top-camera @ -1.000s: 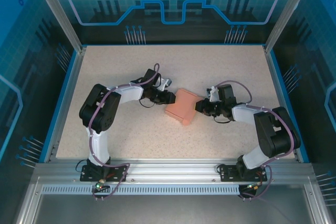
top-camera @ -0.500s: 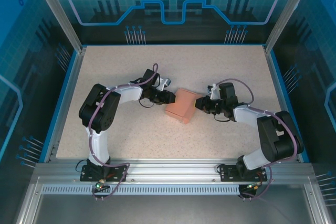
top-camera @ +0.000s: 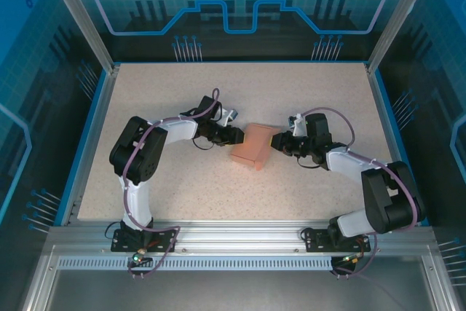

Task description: Fold the paper box

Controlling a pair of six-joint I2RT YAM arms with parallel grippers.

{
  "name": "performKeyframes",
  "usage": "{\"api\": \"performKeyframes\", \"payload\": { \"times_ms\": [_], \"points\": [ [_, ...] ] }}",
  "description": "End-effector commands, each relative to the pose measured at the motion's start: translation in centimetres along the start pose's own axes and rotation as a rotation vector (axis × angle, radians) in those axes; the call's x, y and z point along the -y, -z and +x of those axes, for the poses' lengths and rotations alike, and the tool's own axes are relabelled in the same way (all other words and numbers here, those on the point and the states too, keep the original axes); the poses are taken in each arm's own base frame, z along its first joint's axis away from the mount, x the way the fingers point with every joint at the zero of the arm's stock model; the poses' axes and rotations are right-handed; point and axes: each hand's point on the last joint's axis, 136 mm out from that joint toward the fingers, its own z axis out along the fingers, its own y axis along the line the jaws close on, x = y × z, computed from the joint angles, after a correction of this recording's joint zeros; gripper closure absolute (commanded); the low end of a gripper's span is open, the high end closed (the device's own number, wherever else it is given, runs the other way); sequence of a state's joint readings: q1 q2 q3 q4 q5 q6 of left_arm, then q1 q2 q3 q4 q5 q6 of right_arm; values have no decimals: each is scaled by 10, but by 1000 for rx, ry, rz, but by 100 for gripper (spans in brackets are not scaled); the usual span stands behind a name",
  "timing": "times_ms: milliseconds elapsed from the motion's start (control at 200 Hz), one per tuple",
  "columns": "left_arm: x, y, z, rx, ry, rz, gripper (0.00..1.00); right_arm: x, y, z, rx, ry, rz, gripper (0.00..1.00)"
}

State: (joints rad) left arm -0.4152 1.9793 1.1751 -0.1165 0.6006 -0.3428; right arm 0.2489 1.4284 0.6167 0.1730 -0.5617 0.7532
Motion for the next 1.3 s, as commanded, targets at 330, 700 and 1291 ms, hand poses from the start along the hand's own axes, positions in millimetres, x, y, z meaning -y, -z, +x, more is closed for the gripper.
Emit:
{"api": "performKeyframes", "payload": {
  "times_ms": [330,700,1291],
  "points": [
    [-21,-13,23,-73,83,-26,52,-24,6,-6,12,39,-33,82],
    [-18,-14,22,-77,84,-11,58,-29,8,-8,21,49,-28,81],
    [-9,-24,22,-83,123,75,63,-40,7,-14,27,56,-19,81]
  ]
}}
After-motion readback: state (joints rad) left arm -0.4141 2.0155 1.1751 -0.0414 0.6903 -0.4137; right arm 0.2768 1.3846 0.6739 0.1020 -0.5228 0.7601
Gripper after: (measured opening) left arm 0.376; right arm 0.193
